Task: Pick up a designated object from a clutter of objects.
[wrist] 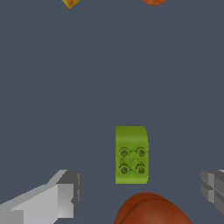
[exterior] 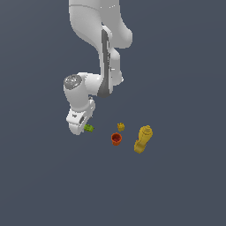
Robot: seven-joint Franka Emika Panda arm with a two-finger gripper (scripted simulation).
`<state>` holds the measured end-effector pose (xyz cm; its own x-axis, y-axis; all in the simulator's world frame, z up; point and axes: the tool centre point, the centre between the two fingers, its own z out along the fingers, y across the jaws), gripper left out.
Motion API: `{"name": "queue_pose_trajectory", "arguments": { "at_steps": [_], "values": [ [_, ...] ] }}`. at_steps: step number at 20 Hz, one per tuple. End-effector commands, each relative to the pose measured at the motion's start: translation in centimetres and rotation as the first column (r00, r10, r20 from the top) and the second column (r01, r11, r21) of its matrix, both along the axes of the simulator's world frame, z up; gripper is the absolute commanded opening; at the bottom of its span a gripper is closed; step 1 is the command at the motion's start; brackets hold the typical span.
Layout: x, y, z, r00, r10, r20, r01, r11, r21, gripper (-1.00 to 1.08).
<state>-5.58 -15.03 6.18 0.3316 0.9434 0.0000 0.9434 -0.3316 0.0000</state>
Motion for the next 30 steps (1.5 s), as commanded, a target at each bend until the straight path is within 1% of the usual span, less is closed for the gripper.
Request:
{"name": "queue_pose_trajectory", "arguments": {
  "at_steps": [1, 10, 16, 17, 30],
  "values": [
    [0.0, 0.0, -0.4, 1.0, 0.0, 0.0, 0.0, 1.0, 0.0, 1.0],
    [-0.1, 0.0, -4.0, 1.0, 0.003, 0.0, -0.003, 1.0, 0.0, 1.0],
    [-0.1, 0.0, -4.9, 1.0, 0.003, 0.0, -0.003, 1.0, 0.0, 1.0],
    [-0.1, 0.0, -4.9, 1.0, 0.003, 0.0, -0.003, 1.0, 0.0, -1.0],
    [0.0, 0.0, -4.7, 1.0, 0.003, 0.001, -0.003, 1.0, 0.0, -1.0]
  ]
}}
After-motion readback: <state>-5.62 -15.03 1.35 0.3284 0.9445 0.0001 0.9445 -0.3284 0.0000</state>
